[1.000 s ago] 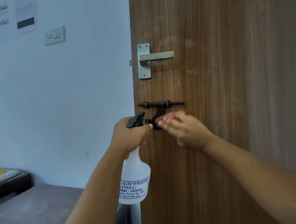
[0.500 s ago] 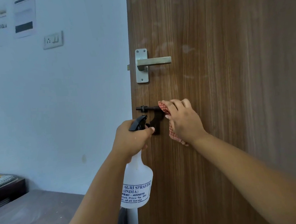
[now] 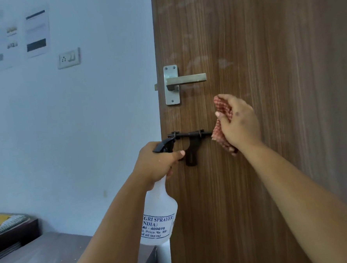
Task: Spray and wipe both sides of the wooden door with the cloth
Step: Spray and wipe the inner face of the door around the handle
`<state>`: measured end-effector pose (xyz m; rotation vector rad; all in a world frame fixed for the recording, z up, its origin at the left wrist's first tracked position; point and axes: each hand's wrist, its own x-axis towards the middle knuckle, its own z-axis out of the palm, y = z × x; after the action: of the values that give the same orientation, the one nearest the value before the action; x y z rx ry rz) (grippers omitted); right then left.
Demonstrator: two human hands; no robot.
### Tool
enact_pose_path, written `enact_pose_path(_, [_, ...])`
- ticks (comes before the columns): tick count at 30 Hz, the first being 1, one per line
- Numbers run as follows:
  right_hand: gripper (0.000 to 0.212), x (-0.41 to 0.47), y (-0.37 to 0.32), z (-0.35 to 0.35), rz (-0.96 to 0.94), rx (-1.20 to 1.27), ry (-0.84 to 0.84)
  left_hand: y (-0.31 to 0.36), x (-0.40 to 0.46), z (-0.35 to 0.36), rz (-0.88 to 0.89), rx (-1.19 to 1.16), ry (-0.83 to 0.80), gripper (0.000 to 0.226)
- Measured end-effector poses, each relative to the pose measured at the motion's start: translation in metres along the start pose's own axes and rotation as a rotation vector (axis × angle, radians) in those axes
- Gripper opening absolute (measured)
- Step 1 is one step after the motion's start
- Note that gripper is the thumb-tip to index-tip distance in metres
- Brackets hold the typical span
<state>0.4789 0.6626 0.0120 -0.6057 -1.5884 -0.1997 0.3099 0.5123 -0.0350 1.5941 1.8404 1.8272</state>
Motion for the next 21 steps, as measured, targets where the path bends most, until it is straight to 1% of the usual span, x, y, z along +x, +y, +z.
enact_pose_path(1, [0.043,0.002,-0.006,0.001,-0.119,-0.075,-0.004,0.002,0.001,0.000,0.002,0.008,-0.025,0.021])
enact_pose_path(3, [0.041,0.006,-0.023,0.003,-0.263,-0.133,-0.098,0.005,0.005,-0.003,0.004,0.006,-0.040,0.021])
enact_pose_path(4, [0.041,0.004,-0.030,0.009,-0.306,-0.171,-0.140,0.005,0.005,-0.004,0.003,-0.008,-0.033,0.020])
enact_pose_path(7, [0.042,-0.027,-0.050,0.037,-0.459,-0.449,-0.209,0.003,0.006,-0.006,0.003,-0.075,0.015,0.014])
enact_pose_path(8, [0.047,-0.043,-0.053,0.049,-0.479,-0.519,-0.227,0.002,0.005,-0.006,-0.002,-0.087,0.030,0.012])
enact_pose_path(9, [0.053,-0.056,-0.054,0.057,-0.460,-0.562,-0.231,0.001,0.006,-0.006,-0.005,-0.081,0.039,0.012])
enact_pose_path(12, [0.067,-0.069,-0.041,0.066,-0.485,-0.578,-0.207,0.000,0.006,0.000,-0.007,-0.023,0.049,0.014])
enact_pose_path(14, [0.079,-0.069,-0.019,0.062,-0.627,-0.577,-0.209,0.001,0.007,0.003,-0.005,-0.018,0.051,0.018])
enact_pose_path(17, [0.096,-0.079,0.022,0.045,-0.797,-0.578,-0.305,0.003,0.007,0.007,-0.002,-0.034,0.044,0.023])
enact_pose_path(19, [0.095,-0.090,0.051,0.036,-0.885,-0.575,-0.378,0.002,0.006,0.010,0.000,-0.042,0.038,0.020])
enact_pose_path(21, [0.087,-0.095,0.076,0.024,-1.009,-0.551,-0.489,0.002,0.004,0.014,0.000,-0.030,0.031,0.016])
